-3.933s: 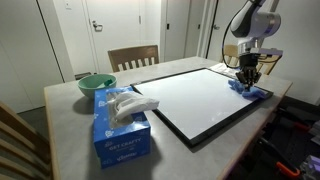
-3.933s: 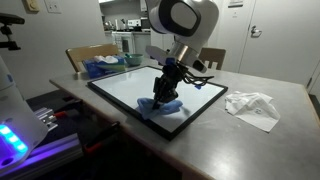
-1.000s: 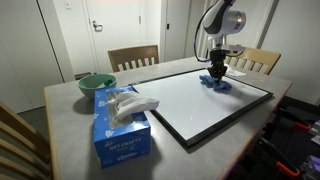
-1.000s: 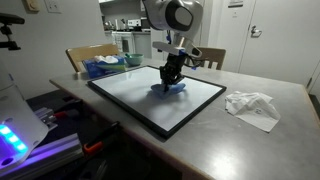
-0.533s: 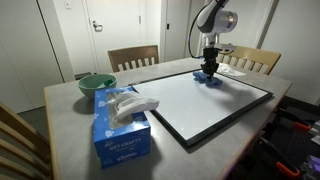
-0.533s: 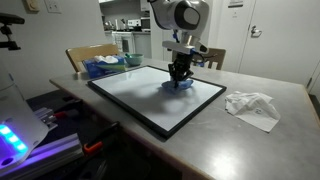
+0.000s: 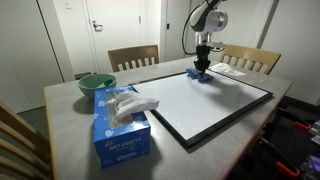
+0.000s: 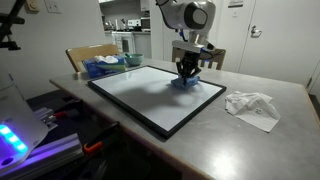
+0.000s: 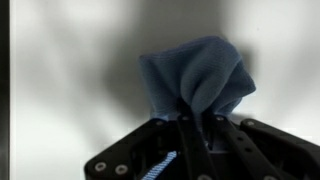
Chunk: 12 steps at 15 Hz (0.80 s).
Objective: Use the blue cloth to wipe the whiteboard
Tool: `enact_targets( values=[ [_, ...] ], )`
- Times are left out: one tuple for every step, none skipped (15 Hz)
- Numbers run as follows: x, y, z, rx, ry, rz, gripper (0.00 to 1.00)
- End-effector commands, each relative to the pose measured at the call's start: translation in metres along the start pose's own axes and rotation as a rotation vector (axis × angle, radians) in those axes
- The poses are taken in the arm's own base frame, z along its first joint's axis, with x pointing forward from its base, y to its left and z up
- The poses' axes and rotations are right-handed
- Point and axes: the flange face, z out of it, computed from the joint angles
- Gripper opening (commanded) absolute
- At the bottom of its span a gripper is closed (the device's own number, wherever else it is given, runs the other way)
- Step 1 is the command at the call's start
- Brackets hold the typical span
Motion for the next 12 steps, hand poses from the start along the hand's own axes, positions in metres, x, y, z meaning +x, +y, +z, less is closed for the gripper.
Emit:
enact_targets(
  values=[
    [0.023,0.008,0.006,0.005,0.022,-0.04,0.03],
    [0.027,0.007,0.006,0.006,0.028,-0.046,0.03],
    [0.029,0.007,0.006,0.006,0.03,-0.05,0.03],
    [0.031,0.006,0.006,0.008,0.031,-0.053,0.03],
    [0.032,0.005,0.006,0.009,0.03,-0.057,0.03],
    [0.033,0.004,0.005,0.01,0.029,-0.059,0.03],
    [0.033,0.003,0.005,0.01,0.026,-0.058,0.03],
    [0.033,0.001,0.005,0.012,0.021,-0.058,0.03],
    [0.032,0.0,0.005,0.013,0.021,-0.059,0.03],
    [0.032,-0.003,0.004,0.013,0.02,-0.061,0.03],
    [0.032,-0.005,0.004,0.013,0.02,-0.064,0.03],
    [0.032,-0.007,0.003,0.012,0.021,-0.067,0.03]
  ],
)
